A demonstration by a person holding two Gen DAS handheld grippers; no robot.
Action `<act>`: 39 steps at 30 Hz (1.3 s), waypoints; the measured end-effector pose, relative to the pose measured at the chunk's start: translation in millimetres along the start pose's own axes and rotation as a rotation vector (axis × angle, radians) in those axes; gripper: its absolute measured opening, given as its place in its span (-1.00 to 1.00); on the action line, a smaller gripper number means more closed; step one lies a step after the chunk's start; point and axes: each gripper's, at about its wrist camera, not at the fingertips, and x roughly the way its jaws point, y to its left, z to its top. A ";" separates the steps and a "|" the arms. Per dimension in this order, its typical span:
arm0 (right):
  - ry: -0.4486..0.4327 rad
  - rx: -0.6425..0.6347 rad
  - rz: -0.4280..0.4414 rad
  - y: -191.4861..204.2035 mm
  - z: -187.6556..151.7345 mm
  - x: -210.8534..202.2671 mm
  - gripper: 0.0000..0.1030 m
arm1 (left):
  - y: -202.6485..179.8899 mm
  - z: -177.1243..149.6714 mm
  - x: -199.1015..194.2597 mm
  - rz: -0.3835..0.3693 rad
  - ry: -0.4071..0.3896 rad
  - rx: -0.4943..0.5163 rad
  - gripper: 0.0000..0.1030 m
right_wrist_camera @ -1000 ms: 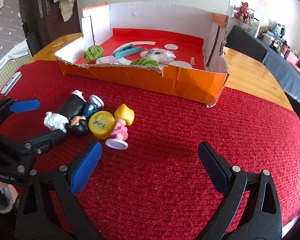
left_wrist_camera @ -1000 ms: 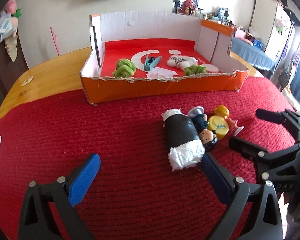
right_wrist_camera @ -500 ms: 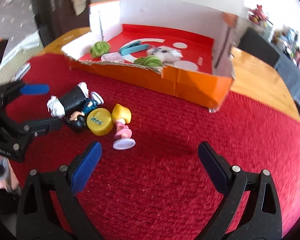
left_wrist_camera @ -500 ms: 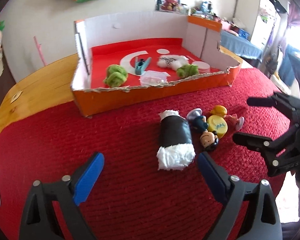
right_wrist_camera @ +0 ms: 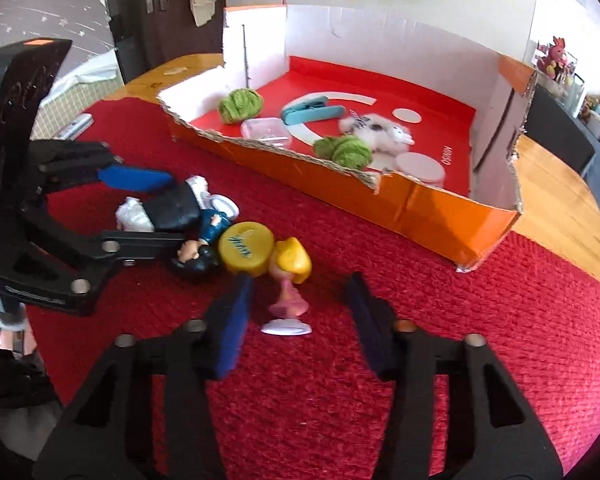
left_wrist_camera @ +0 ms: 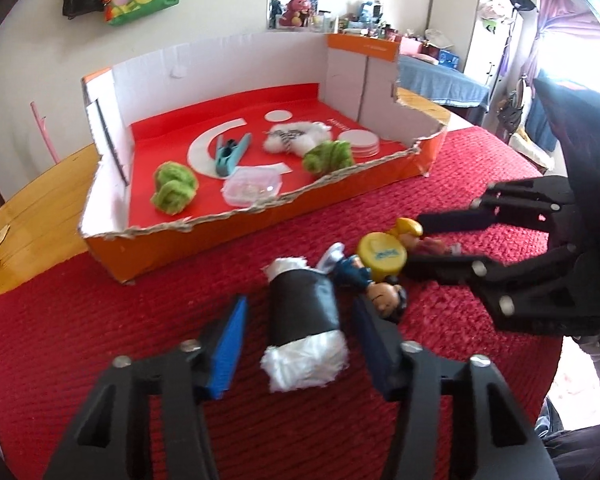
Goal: Organize objects
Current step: 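Grasp black-and-white figure with left tool while right tool grasps blonde doll figure, then carry figure with left tool into box while right tool carries doll in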
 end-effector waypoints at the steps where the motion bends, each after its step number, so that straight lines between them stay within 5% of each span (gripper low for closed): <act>1: 0.000 0.008 0.005 0.1 -0.1 -0.3 -0.60 | -1.2 0.1 0.0 -0.001 -0.005 0.003 -0.21; 20: -0.171 0.100 0.046 -3.2 6.6 -50.9 -0.64 | -0.1 8.4 -52.6 -0.010 -0.142 -0.046 -0.31; 31: -0.180 0.116 0.053 -1.6 9.7 -56.2 -0.64 | 4.7 11.0 -63.8 0.001 -0.161 -0.068 -0.31; 39: -0.206 0.094 -0.054 -12.7 55.1 -63.7 -0.64 | 24.8 57.2 -63.9 0.079 -0.175 -0.072 -0.31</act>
